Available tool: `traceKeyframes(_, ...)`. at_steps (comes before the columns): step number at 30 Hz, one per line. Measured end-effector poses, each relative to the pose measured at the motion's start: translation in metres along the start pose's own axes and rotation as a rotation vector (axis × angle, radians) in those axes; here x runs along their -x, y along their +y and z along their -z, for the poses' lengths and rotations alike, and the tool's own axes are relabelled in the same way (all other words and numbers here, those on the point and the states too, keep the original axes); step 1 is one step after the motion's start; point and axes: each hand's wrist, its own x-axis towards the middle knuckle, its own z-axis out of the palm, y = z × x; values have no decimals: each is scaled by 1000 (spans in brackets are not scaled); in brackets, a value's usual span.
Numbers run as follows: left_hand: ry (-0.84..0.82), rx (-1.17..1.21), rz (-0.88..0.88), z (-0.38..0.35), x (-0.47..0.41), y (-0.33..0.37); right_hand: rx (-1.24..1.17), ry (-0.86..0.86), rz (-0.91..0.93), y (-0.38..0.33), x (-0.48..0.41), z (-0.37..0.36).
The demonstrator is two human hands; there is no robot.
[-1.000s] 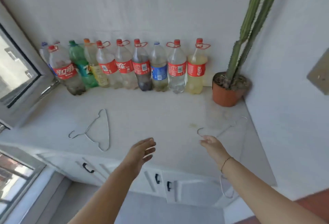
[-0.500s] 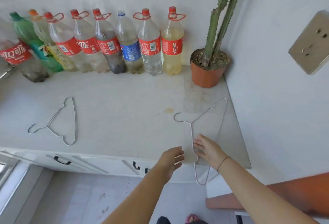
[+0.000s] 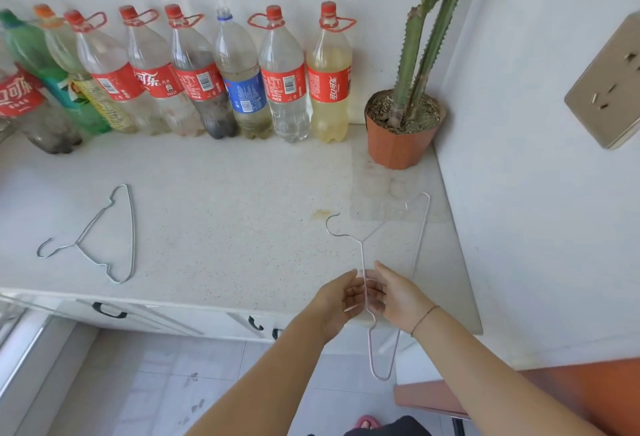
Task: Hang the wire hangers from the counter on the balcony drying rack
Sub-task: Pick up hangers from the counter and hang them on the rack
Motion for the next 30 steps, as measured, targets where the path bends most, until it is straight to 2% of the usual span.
traceKeyframes(5, 8, 50, -81, 19, 17, 14, 6, -96, 82, -12, 2, -27)
traceKeyframes(10, 71, 98, -164, 70, 42, 44, 17, -215, 162, -30, 9, -73)
traceKeyframes(16, 347, 269, -321, 182, 75, 104, 111, -364, 163, -32, 3, -152)
traceKeyframes(21, 546, 366, -387, 266, 100, 150, 247, -436, 167, -25, -17, -227)
traceKeyframes(25, 693, 398, -363, 319, 104, 173, 374, -519, 184, -21, -38, -288)
traceKeyframes(30, 791, 351, -294, 366, 94, 192, 444, -591, 172, -17, -68, -350)
